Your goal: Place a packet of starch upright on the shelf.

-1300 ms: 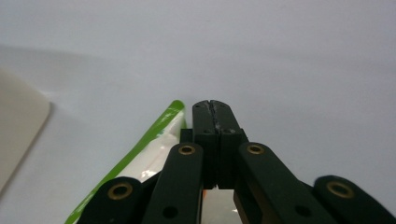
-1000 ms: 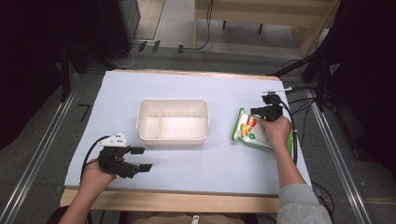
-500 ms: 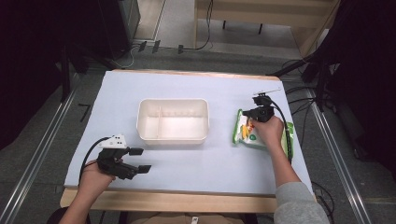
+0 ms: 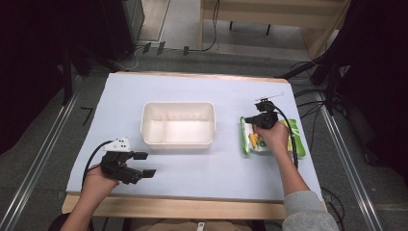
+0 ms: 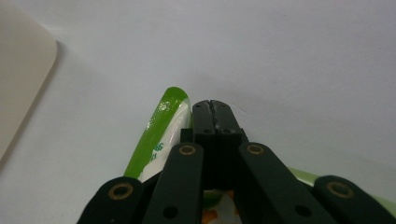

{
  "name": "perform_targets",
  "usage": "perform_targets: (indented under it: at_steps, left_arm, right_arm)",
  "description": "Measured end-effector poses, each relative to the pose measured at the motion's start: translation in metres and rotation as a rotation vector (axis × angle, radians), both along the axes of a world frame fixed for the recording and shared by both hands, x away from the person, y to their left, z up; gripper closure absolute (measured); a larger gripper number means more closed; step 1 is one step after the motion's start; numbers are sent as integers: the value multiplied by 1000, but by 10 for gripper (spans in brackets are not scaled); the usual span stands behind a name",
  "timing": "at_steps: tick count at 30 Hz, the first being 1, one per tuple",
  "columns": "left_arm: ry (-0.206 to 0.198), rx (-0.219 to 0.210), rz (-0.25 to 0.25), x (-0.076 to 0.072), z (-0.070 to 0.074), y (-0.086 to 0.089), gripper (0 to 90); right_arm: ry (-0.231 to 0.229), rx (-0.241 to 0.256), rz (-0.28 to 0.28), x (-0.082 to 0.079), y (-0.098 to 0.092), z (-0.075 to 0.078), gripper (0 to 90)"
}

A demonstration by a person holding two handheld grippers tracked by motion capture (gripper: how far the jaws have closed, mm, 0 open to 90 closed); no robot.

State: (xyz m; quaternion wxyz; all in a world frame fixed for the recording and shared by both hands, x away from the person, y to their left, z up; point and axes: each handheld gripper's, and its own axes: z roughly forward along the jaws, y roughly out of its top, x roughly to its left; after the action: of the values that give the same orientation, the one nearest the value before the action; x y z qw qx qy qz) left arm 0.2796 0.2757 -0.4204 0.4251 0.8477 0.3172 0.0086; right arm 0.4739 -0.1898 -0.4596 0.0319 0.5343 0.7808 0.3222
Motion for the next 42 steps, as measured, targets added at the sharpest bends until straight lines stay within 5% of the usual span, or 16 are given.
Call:
perform_targets:
  at_steps: [33, 42]
  left_arm:
    - [-7, -10, -4, 1, 1, 0, 236]
    - [-12, -9, -10, 4, 2, -2, 236]
  right_arm:
    - [34, 15, 128, -28, 22, 3, 900]
    - [10, -1, 151, -36, 27, 3, 900]
